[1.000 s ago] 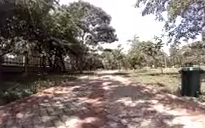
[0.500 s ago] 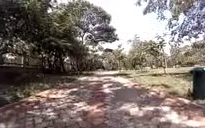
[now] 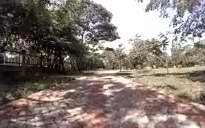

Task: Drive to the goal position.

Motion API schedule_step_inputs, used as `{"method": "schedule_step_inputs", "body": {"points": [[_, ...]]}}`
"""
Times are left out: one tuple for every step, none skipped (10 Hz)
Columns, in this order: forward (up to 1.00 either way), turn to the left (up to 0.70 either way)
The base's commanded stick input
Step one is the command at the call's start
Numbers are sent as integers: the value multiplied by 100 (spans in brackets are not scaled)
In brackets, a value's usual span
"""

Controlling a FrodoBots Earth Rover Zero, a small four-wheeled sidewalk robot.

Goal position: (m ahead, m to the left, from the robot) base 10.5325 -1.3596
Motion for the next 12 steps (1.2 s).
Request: {"method": "schedule_step_inputs", "body": {"points": [[70, 0], [70, 0], [70, 0], [70, 0], [70, 0], [70, 0], [70, 0], [70, 0], [70, 0], [70, 0], [70, 0], [70, 0]]}}
